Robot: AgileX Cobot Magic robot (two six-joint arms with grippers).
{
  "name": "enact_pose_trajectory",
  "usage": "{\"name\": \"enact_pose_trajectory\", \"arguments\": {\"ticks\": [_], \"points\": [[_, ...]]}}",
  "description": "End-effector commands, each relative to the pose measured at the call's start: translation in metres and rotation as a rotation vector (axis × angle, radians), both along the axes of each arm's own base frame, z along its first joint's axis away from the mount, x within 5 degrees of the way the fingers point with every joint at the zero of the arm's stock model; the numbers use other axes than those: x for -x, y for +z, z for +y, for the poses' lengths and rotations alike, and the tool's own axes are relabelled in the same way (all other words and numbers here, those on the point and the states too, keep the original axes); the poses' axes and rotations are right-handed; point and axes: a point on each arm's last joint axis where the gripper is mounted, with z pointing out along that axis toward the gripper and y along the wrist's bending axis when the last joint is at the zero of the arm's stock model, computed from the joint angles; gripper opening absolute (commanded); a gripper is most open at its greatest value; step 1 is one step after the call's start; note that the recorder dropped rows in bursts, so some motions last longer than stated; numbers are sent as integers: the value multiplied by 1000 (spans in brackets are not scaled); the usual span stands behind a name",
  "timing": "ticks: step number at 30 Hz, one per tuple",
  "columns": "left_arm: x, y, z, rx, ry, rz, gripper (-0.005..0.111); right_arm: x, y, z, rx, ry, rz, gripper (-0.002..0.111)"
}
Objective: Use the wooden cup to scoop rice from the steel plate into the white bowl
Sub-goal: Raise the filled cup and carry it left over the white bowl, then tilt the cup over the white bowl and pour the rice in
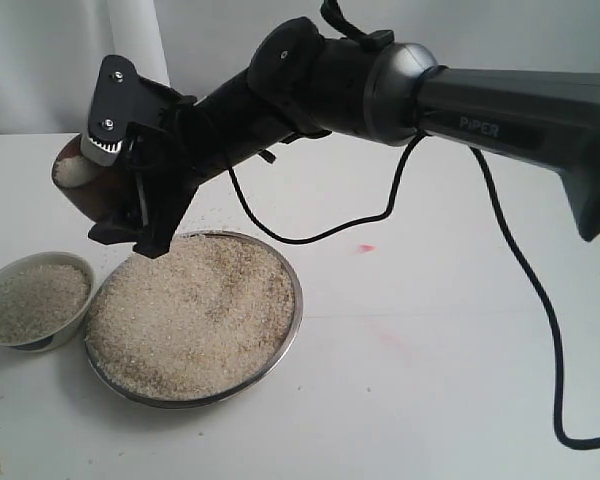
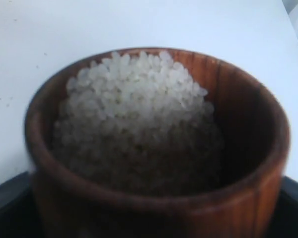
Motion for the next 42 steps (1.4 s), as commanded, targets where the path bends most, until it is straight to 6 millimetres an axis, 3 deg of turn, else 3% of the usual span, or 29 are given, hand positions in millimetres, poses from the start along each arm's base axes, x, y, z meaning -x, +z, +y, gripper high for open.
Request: {"name": "enact_pose_trajectory", "arguments": {"ticks": [1, 9, 19, 30, 42], "points": [[0, 0, 0, 5, -2, -5, 0, -5, 12, 0, -68, -74, -21, 0], [0, 0, 0, 5, -2, -5, 0, 1, 12, 21, -92, -152, -130, 0], [0, 0, 0, 5, -2, -5, 0, 15, -21, 60, -35, -193, -404, 0], [0, 0, 0, 5, -2, -5, 0, 10, -49, 66, 36, -166, -566, 0], [0, 0, 0, 5, -2, -5, 0, 10, -54, 70, 75, -109, -694, 0]]}}
